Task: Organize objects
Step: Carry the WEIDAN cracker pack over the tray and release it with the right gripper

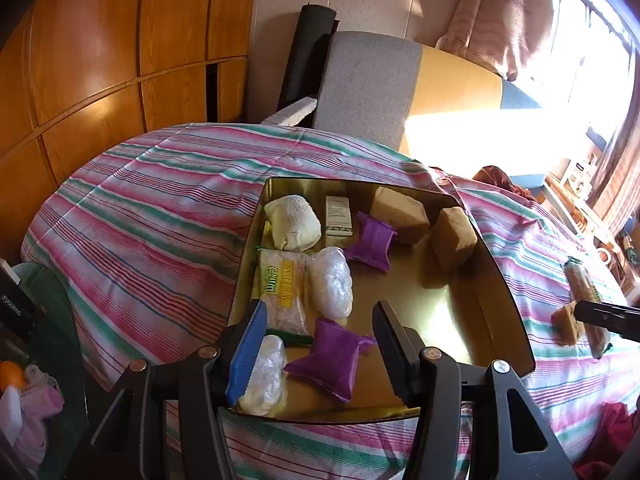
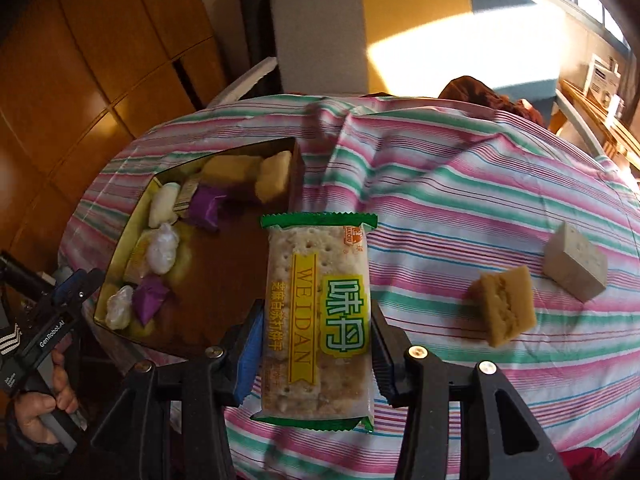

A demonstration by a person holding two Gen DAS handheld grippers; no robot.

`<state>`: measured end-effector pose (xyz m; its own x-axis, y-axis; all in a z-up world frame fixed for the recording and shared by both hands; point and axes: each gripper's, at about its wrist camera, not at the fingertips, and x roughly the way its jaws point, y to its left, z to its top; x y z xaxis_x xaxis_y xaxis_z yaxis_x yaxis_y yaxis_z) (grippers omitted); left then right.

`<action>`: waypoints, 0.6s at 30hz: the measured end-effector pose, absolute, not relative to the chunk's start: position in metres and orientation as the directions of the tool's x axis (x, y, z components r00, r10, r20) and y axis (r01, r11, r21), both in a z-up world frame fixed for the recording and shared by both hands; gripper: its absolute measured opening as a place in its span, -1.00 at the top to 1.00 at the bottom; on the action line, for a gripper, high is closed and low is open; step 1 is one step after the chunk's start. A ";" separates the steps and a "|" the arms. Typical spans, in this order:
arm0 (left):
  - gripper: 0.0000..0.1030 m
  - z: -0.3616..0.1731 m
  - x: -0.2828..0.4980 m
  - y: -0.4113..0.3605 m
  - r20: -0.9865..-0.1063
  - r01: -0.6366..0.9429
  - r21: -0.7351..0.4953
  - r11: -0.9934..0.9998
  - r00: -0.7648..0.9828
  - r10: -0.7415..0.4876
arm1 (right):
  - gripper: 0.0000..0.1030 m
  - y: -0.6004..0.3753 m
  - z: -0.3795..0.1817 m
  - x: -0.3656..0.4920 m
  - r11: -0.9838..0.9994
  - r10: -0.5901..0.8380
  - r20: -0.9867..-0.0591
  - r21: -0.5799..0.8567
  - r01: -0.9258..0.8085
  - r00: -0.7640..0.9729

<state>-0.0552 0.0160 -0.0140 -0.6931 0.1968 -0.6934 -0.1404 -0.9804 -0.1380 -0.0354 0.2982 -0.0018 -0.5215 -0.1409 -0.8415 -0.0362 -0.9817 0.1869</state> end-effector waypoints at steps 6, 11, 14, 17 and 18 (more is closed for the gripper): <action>-0.09 -0.014 -0.055 -0.014 -0.691 -0.075 -0.161 -0.984 -0.703 0.167 | 0.08 0.219 -0.025 -0.095 -0.976 -0.215 -0.887 0.204 0.071 -0.409; -0.09 -0.024 -0.055 -0.034 -0.709 -0.028 -0.175 -0.984 -0.691 0.145 | 0.08 0.186 -0.065 -0.140 -0.973 -0.229 -0.928 0.231 0.029 -0.293; -0.09 -0.030 -0.055 -0.041 -0.720 -0.006 -0.181 -0.983 -0.680 0.137 | 0.07 0.172 -0.083 -0.156 -0.963 -0.264 -0.926 0.268 0.022 -0.268; -0.10 -0.034 -0.055 -0.046 -0.726 0.003 -0.186 -0.982 -0.674 0.136 | 0.07 0.166 -0.097 -0.163 -0.933 -0.349 -0.908 0.359 -0.003 -0.234; -0.11 -0.035 -0.055 -0.046 -0.727 0.004 -0.188 -0.982 -0.673 0.136 | 0.07 0.166 -0.097 -0.162 -0.931 -0.349 -0.903 0.364 -0.011 -0.250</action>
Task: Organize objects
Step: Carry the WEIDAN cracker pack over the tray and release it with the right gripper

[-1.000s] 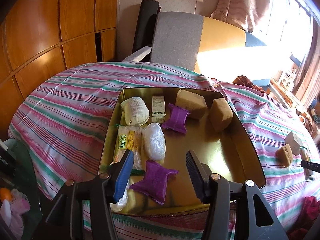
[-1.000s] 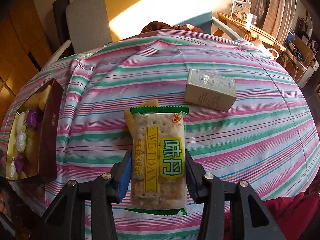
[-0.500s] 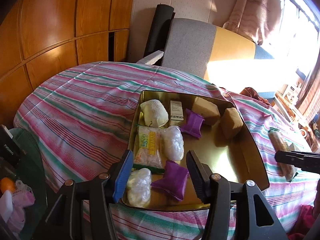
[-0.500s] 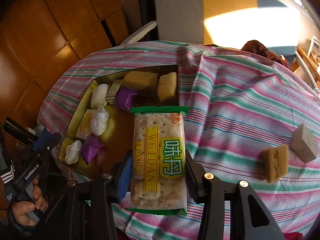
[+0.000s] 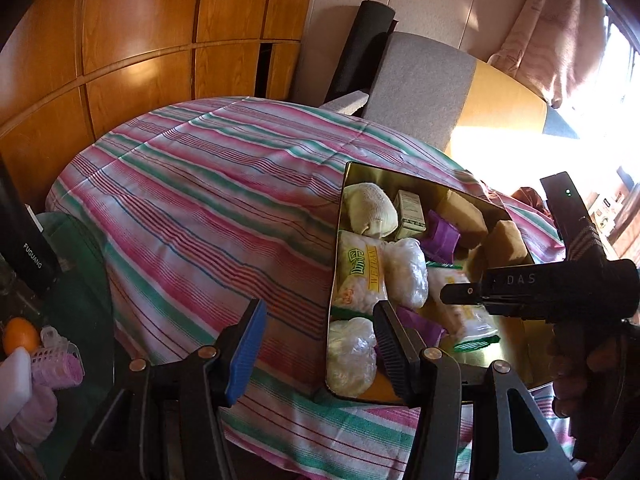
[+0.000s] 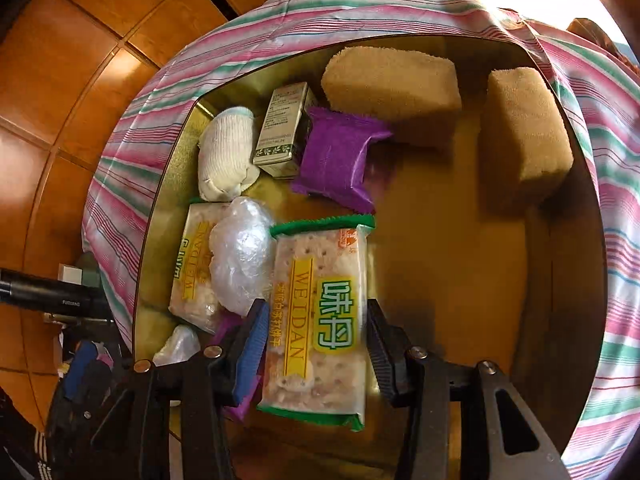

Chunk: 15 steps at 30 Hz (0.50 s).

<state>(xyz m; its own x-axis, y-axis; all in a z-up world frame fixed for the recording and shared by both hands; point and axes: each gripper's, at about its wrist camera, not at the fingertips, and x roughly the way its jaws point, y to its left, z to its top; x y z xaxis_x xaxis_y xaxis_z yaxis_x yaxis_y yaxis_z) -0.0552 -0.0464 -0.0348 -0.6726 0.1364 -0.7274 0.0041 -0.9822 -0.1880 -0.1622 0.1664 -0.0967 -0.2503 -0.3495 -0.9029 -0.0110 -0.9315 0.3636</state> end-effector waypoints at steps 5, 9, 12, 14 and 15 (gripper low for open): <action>-0.11 -0.034 -0.055 -0.045 -0.725 0.000 -0.192 -0.981 -0.674 0.142 | 0.06 0.171 -0.085 -0.153 -0.922 -0.371 -0.878 0.388 0.005 -0.303; -0.11 -0.030 -0.053 -0.040 -0.719 -0.015 -0.184 -0.983 -0.679 0.145 | 0.06 0.174 -0.065 -0.139 -0.935 -0.342 -0.868 0.352 0.039 -0.361; -0.11 -0.027 -0.050 -0.034 -0.716 -0.027 -0.175 -0.984 -0.682 0.146 | 0.06 0.171 -0.054 -0.131 -0.950 -0.305 -0.863 0.306 0.063 -0.402; -0.11 -0.024 -0.047 -0.030 -0.712 -0.038 -0.167 -0.985 -0.687 0.147 | 0.06 0.173 -0.045 -0.125 -0.958 -0.284 -0.859 0.276 0.081 -0.426; -0.12 -0.023 -0.046 -0.028 -0.709 -0.043 -0.161 -0.986 -0.690 0.146 | 0.06 0.173 -0.042 -0.120 -0.962 -0.270 -0.857 0.257 0.090 -0.438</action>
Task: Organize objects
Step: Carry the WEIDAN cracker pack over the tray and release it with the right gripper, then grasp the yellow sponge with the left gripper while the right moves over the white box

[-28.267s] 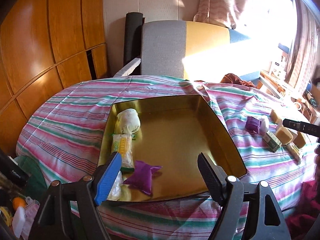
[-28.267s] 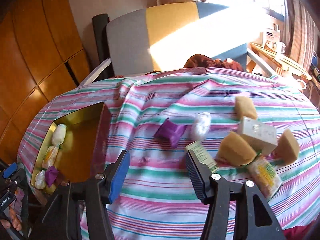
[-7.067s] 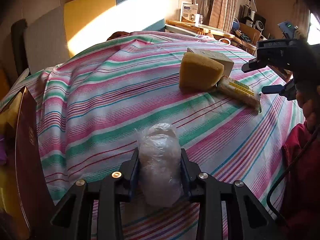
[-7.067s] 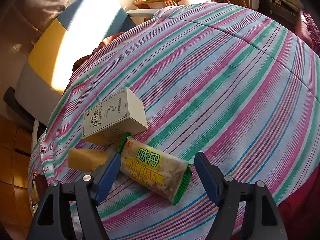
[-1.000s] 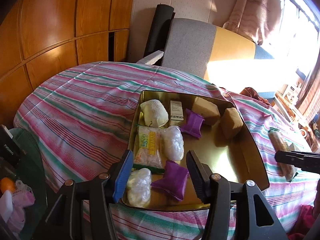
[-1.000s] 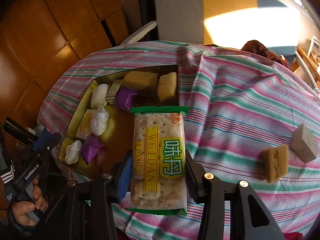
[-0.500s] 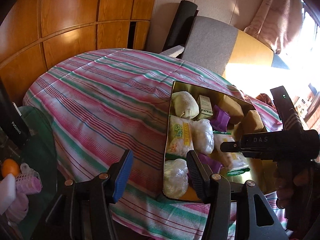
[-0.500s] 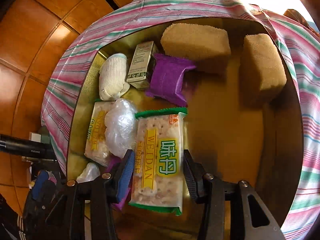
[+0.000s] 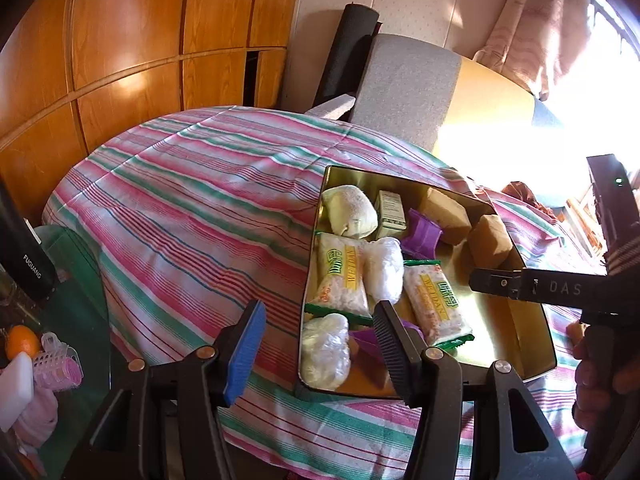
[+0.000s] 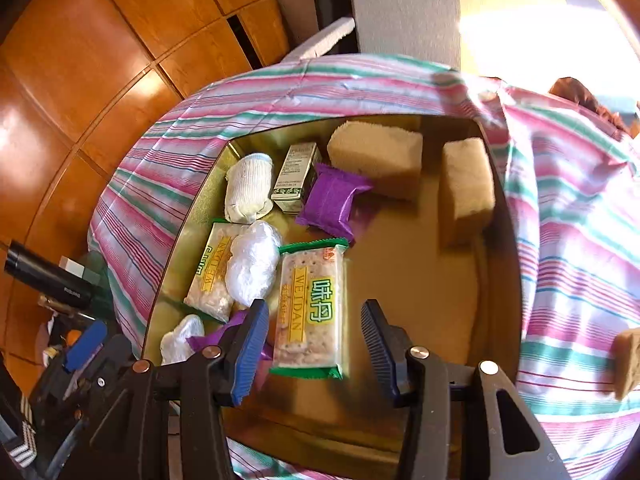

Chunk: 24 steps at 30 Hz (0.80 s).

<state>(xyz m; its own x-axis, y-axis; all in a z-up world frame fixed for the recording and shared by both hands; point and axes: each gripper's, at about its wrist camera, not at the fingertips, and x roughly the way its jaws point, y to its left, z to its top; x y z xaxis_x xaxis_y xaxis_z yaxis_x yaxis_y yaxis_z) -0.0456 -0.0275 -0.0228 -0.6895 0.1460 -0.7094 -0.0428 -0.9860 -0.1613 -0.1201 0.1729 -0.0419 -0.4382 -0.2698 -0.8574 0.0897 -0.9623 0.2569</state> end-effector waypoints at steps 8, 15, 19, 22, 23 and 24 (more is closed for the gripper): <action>-0.14 -0.011 -0.036 -0.010 -0.689 -0.093 -0.116 -0.989 -0.710 0.148 | 0.06 0.203 -0.022 -0.082 -0.982 -0.187 -0.826 0.164 0.091 -0.532; -0.14 -0.008 -0.031 0.011 -0.690 -0.147 -0.096 -0.985 -0.703 0.172 | 0.06 0.265 -0.011 -0.055 -0.989 -0.109 -0.806 0.146 -0.017 -0.582; -0.14 -0.006 -0.030 0.027 -0.691 -0.185 -0.080 -0.980 -0.698 0.188 | 0.06 0.313 -0.007 -0.041 -0.984 -0.044 -0.801 0.136 -0.111 -0.598; -0.14 -0.004 -0.029 0.041 -0.690 -0.217 -0.069 -0.974 -0.695 0.204 | 0.06 0.352 -0.006 -0.030 -0.971 0.015 -0.797 0.132 -0.199 -0.604; -0.14 -0.004 -0.029 0.046 -0.690 -0.229 -0.066 -0.971 -0.692 0.210 | 0.06 0.367 -0.006 -0.026 -0.964 0.031 -0.795 0.136 -0.229 -0.606; -0.14 -0.003 -0.028 0.052 -0.691 -0.241 -0.061 -0.969 -0.690 0.215 | 0.06 0.381 -0.006 -0.022 -0.956 0.048 -0.794 0.140 -0.259 -0.606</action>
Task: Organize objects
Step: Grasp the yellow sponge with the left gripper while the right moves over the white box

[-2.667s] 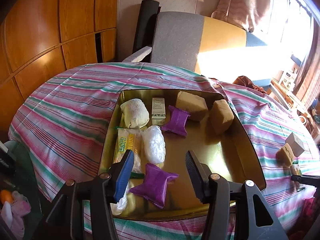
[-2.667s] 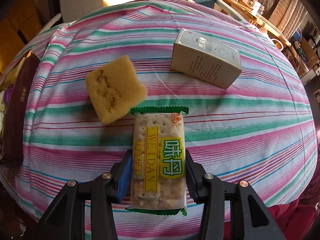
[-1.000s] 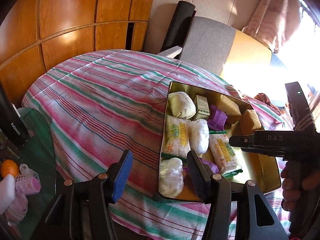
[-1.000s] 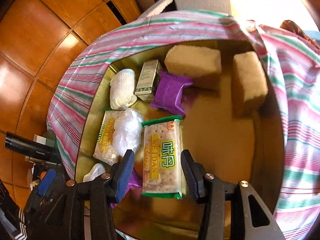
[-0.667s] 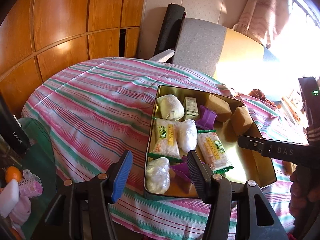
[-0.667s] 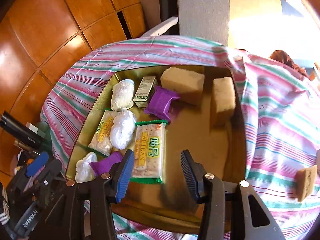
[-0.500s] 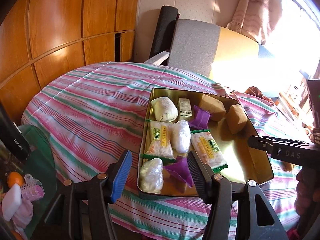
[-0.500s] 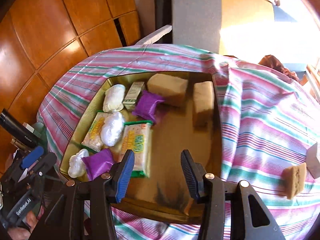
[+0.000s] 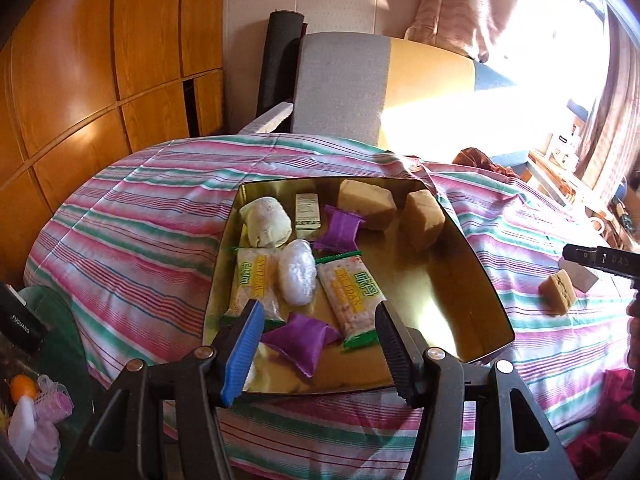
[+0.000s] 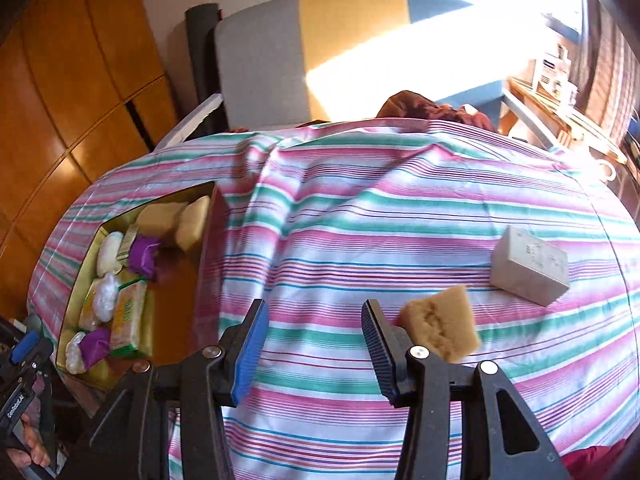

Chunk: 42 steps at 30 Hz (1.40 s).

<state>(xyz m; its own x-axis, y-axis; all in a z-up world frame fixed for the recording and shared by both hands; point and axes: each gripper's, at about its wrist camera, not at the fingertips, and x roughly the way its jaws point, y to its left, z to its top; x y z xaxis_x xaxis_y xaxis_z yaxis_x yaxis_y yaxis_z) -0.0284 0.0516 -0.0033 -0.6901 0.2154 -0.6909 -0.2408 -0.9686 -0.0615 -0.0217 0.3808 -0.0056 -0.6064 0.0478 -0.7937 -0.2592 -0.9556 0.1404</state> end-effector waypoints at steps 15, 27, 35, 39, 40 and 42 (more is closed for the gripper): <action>-0.18 0.003 -0.025 0.164 -0.712 -0.491 -0.031 -0.871 -0.601 0.364 | 0.06 0.560 -0.028 0.073 -0.680 0.354 -0.741 0.215 -0.701 -0.570; -0.30 -0.032 -0.027 0.315 -0.819 -0.653 -0.220 -0.725 -0.279 0.500 | 0.06 0.576 -0.036 0.082 -0.619 0.294 -0.738 0.336 -0.709 -0.607; -0.65 -0.055 -0.042 0.392 -0.832 -0.604 -0.350 -0.716 -0.152 0.534 | 0.06 0.587 -0.041 0.091 -0.567 0.216 -0.727 0.450 -0.690 -0.652; -0.70 -0.066 -0.058 0.417 -0.847 -0.536 -0.359 -0.764 -0.157 0.508 | 0.06 0.587 -0.042 0.091 -0.563 0.190 -0.720 0.477 -0.675 -0.667; -0.71 -0.068 -0.061 0.424 -0.854 -0.525 -0.345 -0.778 -0.168 0.492 | 0.06 0.587 -0.042 0.090 -0.564 0.183 -0.719 0.482 -0.670 -0.671; -0.73 -0.075 -0.066 0.435 -0.867 -0.505 -0.332 -0.796 -0.170 0.469 | 0.06 0.587 -0.042 0.090 -0.564 0.174 -0.715 0.491 -0.663 -0.677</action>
